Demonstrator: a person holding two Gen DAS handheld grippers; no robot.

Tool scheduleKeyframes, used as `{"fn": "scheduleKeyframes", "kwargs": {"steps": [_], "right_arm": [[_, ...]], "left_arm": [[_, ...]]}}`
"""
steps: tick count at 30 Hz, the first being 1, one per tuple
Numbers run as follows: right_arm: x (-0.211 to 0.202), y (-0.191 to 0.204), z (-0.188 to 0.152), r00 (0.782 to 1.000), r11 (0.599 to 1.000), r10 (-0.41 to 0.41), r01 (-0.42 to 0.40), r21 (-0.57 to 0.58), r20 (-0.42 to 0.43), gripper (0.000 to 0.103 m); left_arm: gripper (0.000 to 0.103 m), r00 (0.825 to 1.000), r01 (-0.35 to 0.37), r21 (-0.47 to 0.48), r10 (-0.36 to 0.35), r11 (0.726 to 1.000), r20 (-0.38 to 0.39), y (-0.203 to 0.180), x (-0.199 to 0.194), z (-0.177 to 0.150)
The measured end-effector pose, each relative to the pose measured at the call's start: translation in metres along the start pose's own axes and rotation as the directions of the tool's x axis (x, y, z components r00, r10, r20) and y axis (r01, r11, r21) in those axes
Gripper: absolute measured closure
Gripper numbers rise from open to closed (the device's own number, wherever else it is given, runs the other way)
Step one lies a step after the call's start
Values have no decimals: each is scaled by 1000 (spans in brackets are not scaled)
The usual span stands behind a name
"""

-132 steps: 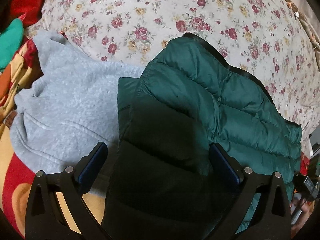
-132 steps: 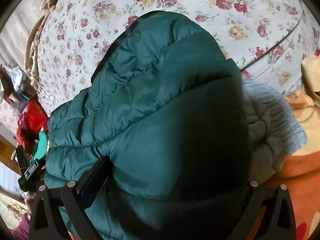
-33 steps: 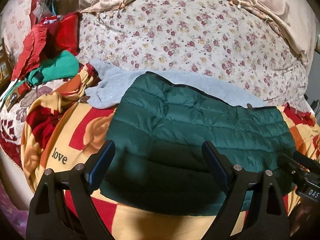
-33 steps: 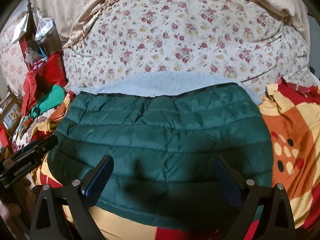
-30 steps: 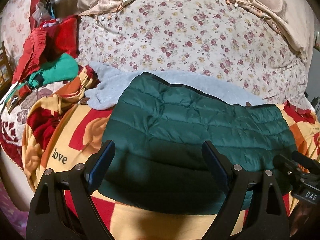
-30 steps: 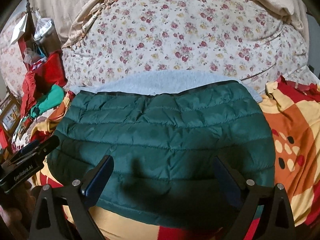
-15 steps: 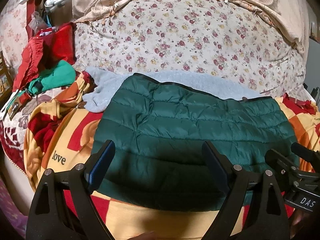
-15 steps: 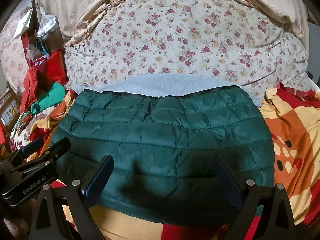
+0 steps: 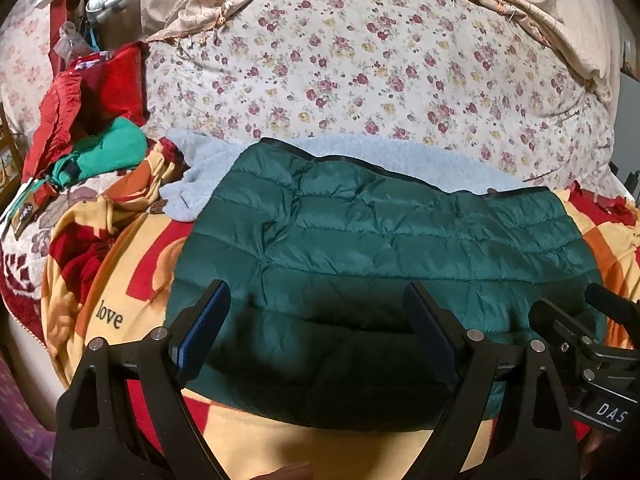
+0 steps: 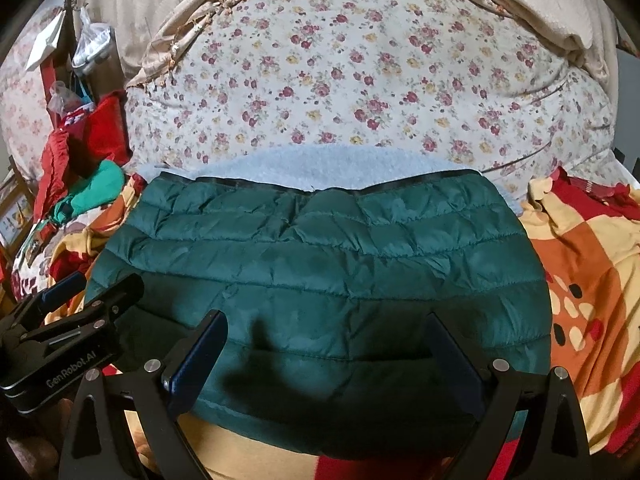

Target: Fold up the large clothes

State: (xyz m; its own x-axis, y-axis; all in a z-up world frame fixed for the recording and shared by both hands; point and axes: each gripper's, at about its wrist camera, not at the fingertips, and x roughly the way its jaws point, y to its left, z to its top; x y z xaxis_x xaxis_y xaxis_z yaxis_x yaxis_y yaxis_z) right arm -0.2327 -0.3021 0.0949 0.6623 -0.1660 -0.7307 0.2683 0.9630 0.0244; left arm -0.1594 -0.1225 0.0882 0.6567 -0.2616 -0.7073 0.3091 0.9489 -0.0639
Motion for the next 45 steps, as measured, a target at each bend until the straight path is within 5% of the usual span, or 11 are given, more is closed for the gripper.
{"fn": "scheduleKeyframes", "kwargs": {"steps": [45], "right_arm": [[14, -4, 11, 1000, 1000, 0, 1, 26, -20, 5]], "left_arm": [[15, 1000, 10, -4, -10, 1000, 1, -4, 16, 8]]}}
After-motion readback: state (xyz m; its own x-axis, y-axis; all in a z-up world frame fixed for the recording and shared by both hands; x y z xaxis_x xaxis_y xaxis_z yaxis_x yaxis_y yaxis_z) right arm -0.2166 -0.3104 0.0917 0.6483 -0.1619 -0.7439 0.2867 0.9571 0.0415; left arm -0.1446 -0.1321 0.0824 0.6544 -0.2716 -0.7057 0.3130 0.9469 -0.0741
